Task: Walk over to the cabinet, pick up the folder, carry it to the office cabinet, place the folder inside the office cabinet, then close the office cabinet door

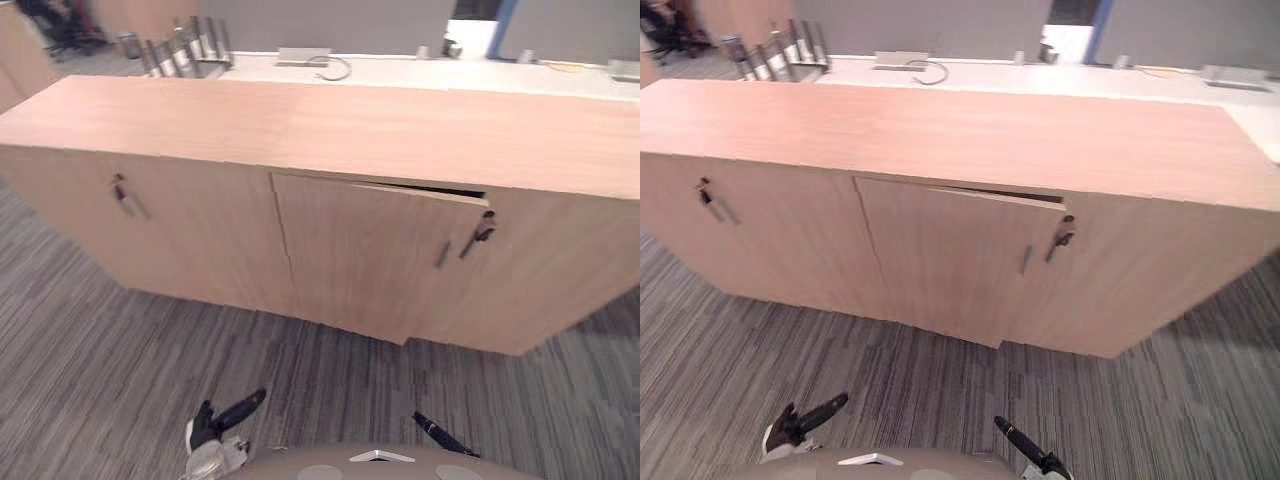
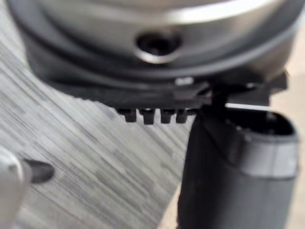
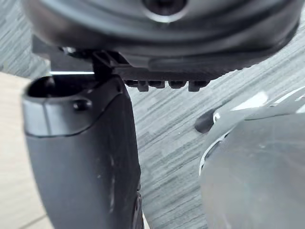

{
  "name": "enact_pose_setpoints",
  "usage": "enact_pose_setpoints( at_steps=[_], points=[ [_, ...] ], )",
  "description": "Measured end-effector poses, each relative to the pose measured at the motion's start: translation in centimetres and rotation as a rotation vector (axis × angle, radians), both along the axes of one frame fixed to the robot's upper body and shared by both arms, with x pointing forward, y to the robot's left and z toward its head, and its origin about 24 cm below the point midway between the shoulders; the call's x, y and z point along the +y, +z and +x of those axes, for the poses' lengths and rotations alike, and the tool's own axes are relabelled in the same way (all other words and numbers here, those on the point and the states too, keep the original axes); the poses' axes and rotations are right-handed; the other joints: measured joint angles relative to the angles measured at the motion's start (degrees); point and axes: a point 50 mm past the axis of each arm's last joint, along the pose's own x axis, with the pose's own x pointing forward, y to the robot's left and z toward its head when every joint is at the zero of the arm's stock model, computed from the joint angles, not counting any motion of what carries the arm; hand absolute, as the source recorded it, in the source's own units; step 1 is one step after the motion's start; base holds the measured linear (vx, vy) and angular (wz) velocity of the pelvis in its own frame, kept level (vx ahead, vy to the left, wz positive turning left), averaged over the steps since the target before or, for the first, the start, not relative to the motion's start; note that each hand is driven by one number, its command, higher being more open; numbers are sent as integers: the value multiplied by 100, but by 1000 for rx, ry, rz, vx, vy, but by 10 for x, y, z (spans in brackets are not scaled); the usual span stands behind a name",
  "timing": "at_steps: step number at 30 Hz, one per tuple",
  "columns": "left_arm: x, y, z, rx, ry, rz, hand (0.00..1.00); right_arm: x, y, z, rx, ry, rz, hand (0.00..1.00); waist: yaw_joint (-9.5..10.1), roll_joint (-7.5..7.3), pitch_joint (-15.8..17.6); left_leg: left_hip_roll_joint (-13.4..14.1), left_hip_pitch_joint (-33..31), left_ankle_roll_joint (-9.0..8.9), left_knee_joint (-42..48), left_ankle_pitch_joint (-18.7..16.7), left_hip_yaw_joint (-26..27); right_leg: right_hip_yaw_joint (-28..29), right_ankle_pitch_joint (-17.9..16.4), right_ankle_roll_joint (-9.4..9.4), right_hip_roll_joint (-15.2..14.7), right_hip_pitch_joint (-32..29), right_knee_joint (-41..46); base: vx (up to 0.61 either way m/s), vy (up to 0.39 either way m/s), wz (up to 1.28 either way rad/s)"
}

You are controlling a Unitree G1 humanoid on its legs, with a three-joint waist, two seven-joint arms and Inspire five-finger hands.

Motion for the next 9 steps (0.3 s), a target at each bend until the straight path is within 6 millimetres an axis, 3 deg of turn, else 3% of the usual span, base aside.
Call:
enact_pose_setpoints(
  at_steps=[1,2,6,9],
  points=[
    [-4,1,5,-23,-15,-20,100,-1,1,1,-6,-10,-5,100,-22,10,35,0,98,1,-12,1,142,-779,-213,-181,-152,-10,221,37,-12,-59],
    [-8,1,6,-27,-31,-32,100,-1,0,-1,-5,-23,-2,100,-27,-9,30,-2,146,1,-17,0,157,-947,-205,-152,-198,11,275,55,-15,-37],
    [-15,-2,3,-36,-64,-105,100,0,-2,-18,41,-59,6,100,-9,-75,20,-1,327,-79,-247,74,125,-1026,-47,148,-63,188,-83,0,-39,-7],
    [-13,-8,-11,11,-60,-128,100,-2,-2,-23,60,-84,9,100,1,-19,-4,-23,311,-118,-433,179,66,-1039,239,211,99,407,-761,-8,-55,4]
  ],
)
